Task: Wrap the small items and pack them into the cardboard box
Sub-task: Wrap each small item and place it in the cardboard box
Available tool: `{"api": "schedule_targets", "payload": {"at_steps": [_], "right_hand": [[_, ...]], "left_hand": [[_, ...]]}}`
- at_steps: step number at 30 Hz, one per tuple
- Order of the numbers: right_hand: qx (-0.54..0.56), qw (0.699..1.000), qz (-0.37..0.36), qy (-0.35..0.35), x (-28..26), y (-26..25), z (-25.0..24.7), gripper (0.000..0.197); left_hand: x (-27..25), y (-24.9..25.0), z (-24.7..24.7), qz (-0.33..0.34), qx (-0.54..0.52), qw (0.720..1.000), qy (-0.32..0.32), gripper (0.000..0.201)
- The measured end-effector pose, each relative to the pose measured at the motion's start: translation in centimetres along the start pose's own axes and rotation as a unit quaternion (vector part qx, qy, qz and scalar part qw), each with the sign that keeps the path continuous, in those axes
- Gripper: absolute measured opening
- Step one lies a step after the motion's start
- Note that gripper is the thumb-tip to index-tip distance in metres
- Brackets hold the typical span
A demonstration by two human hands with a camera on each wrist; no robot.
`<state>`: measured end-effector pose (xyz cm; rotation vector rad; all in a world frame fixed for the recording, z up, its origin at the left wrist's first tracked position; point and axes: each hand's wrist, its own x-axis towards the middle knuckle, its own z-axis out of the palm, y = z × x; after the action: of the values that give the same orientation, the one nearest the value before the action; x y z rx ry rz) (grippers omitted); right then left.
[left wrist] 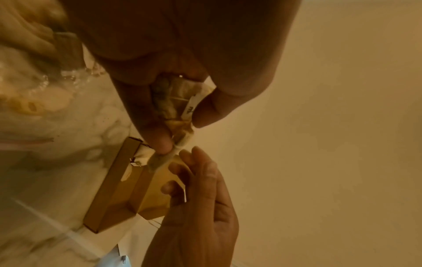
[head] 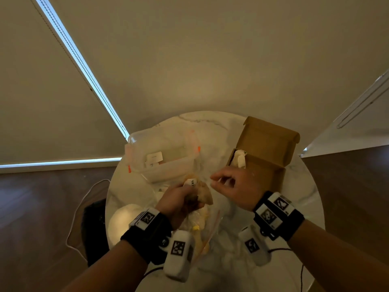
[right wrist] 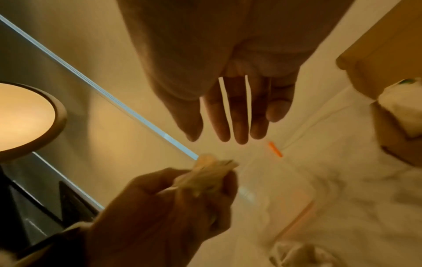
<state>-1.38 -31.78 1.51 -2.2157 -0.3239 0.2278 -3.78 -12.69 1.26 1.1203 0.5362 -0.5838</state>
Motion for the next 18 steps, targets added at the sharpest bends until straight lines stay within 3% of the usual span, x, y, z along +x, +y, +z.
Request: {"api": "schedule_targets", "payload": {"at_steps": [7,13,18], "right_hand": [[-0.012,0.999,-0.035,0.029,-2.1,-1.7,1.2,0.031],[0.064,0.996,0.016,0.060,-3.1,-2.1,1.3,0.009],[0.076,0.992,0.061,0.078,-2.8,-2.2,1.2,0.012]], "left_hand": [[-0.8,0.0,1.7,0.015,-0.069,0.997,-0.007,0.017],[-1.7,-0.8,1.8,0.038,-0.054,0.998,-0.014,0.019],[-2.3,-1.3,1.6,0.089,-0.006,0.996,-0.022,0.017]]}}
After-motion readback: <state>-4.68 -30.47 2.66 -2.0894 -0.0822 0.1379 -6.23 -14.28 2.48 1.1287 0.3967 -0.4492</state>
